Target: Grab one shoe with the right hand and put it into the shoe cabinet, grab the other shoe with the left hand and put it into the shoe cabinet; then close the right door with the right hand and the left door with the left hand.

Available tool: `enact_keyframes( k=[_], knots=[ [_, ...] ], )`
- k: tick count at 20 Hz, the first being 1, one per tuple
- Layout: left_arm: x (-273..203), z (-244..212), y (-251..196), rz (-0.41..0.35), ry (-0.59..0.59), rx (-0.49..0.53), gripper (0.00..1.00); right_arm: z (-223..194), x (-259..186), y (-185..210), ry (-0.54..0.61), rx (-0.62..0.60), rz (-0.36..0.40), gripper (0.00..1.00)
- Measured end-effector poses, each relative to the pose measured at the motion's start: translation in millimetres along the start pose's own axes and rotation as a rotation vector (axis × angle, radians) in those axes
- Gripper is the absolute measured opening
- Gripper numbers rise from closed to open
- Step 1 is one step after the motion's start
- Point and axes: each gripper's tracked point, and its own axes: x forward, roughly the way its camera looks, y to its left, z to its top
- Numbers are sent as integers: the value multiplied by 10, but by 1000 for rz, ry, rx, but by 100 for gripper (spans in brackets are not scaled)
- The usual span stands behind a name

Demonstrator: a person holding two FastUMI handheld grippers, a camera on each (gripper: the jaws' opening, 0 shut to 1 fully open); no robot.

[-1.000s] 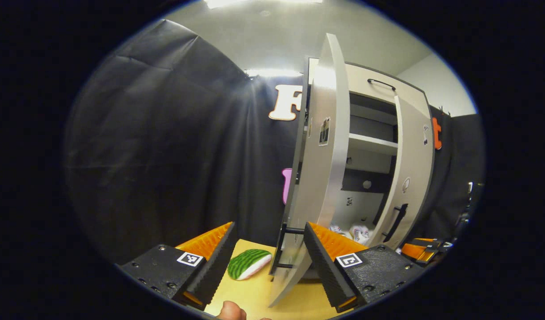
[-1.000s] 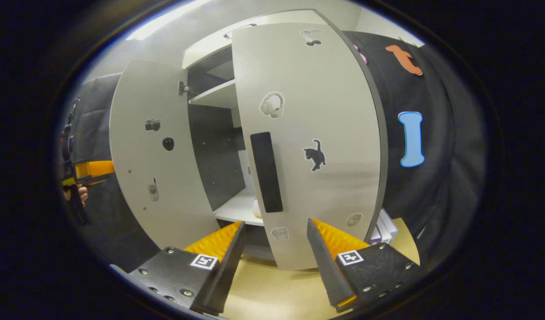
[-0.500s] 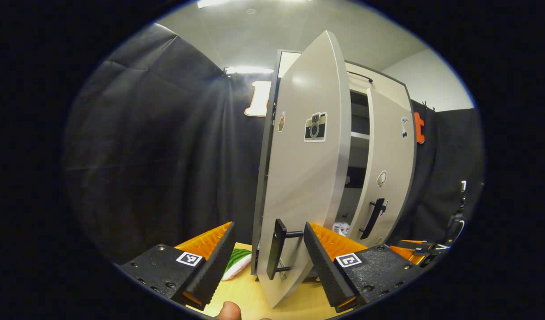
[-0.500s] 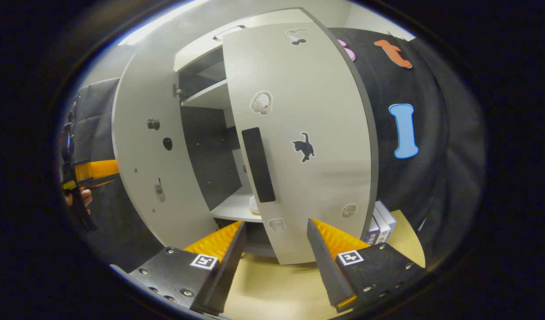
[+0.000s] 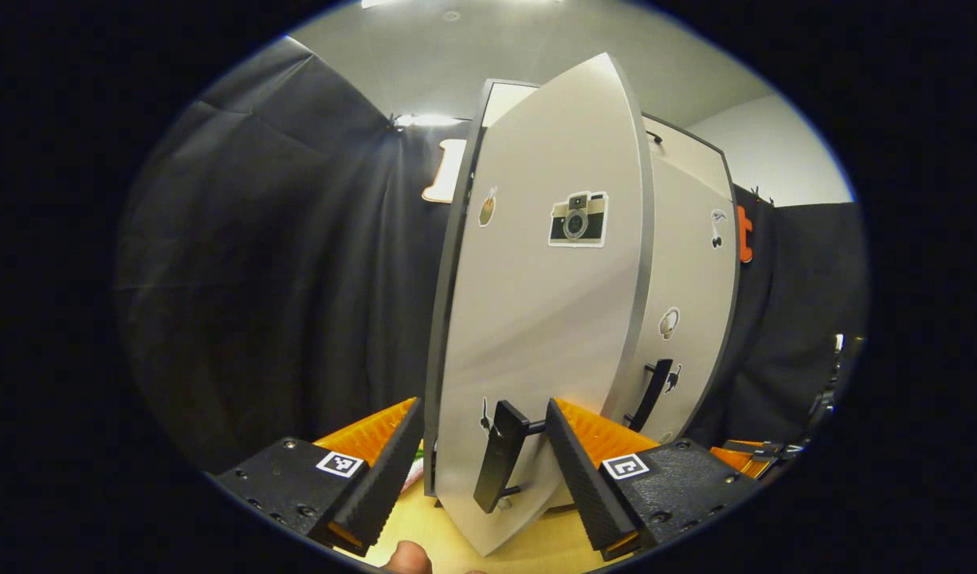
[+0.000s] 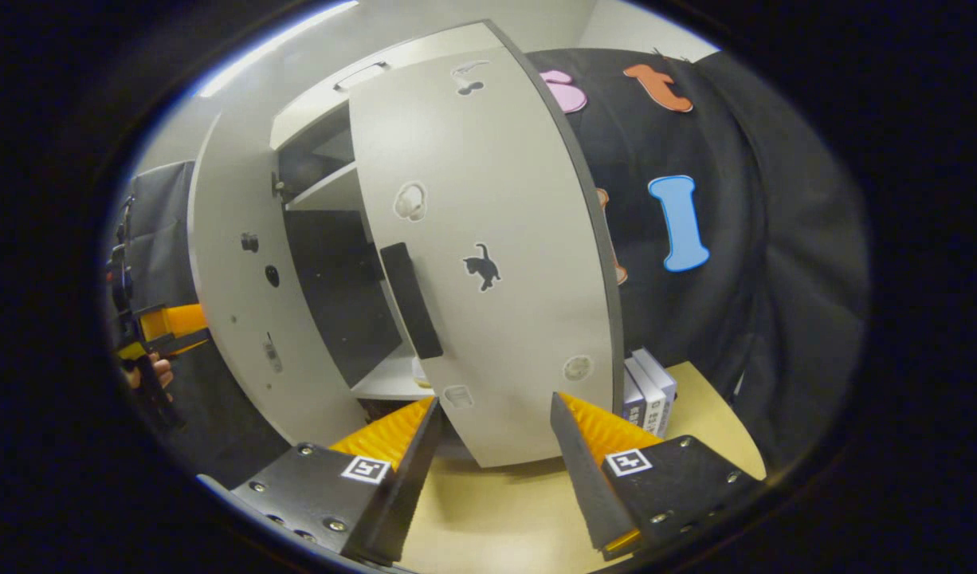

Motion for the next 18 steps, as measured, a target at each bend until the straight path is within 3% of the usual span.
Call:
enact_keyframes(
  k=[3,5,8,14,18],
  knots=[
    [72,14,5,-5,-16,10,88,-10,-41,-47,0,-1,-10,83],
    [184,-4,93,23,-22,10,96,-24,-77,-106,-2,0,-24,83],
    [209,-20,78,-17,-17,-32,99,-38,-141,-250,-4,12,-54,83],
    [272,16,37,-3,-47,87,100,14,-252,-600,-21,47,-121,83],
    [284,21,10,5,-59,97,100,19,-334,-805,-33,69,-162,83]
  ],
)
